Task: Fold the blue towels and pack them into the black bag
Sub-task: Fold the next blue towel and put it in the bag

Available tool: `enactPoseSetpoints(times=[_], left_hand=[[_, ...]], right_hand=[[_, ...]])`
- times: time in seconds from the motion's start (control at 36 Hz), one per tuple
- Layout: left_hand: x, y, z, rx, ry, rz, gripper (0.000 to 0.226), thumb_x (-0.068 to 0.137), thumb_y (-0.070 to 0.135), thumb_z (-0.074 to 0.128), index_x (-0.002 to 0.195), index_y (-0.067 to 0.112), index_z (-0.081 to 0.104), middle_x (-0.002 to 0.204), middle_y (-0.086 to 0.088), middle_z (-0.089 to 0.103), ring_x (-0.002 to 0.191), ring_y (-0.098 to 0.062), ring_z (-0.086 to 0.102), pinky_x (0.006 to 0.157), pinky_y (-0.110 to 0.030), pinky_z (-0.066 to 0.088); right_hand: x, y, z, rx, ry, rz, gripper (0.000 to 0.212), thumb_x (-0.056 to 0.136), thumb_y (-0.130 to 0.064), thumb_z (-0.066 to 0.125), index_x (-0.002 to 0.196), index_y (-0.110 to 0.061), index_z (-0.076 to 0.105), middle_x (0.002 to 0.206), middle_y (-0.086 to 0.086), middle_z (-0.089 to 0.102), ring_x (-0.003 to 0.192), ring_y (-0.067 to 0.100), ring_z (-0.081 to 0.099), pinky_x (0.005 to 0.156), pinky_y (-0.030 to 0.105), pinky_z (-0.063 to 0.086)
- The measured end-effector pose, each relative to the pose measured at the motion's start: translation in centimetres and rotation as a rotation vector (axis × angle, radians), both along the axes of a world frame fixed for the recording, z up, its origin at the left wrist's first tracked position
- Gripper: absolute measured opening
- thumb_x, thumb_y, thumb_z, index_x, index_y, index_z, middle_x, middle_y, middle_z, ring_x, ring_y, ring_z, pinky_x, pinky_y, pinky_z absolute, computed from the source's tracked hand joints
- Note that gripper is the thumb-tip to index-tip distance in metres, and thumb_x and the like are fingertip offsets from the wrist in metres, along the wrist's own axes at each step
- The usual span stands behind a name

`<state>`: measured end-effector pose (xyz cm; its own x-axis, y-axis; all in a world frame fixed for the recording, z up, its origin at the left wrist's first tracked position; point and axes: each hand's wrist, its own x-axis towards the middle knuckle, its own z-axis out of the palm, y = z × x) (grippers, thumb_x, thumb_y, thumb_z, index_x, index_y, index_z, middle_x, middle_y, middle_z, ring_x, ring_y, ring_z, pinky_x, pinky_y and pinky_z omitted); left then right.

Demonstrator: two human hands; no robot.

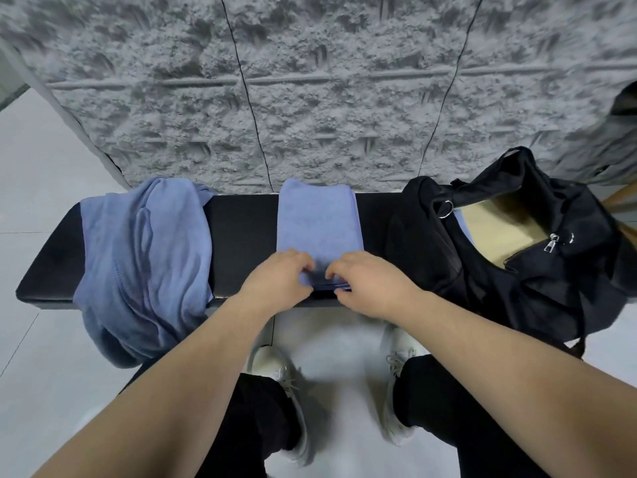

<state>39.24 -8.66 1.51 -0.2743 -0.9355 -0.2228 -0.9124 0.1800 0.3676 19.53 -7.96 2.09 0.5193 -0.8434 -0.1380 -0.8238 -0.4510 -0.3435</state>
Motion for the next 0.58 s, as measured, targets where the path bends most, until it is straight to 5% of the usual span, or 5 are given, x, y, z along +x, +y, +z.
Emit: enactPoseSetpoints(times=[0.31,0.58], left_hand=[[-1.4,0.3,-1.5,-0.091,-0.196,-0.111,0.031,0.084,0.029,0.062,0.113,0.028,0.055,0.11,0.008,0.052,0.105,-0.02,0.048,0.076,-0.031,0.035],[-1.9,1.5,-2.3,-0.233,-0.316,-0.134,0.055,0.083,0.012,0.063,0.131,0.026,0.041,0.121,0.005,0.046,0.107,-0.021,0.049,0.073,-0.03,0.03]], right_hand=[[0.3,-0.4,-2.6,0.011,0.08,-0.009,0.042,0.087,-0.035,0.064,0.126,-0.023,0.056,0.115,0.0,0.053,0.107,0.023,0.047,0.091,0.034,0.041],[0.0,0.1,-3.2,-0.095,0.096,-0.034,0.039,0.086,-0.019,0.06,0.124,-0.019,0.052,0.119,-0.001,0.048,0.113,0.023,0.042,0.088,0.032,0.034]])
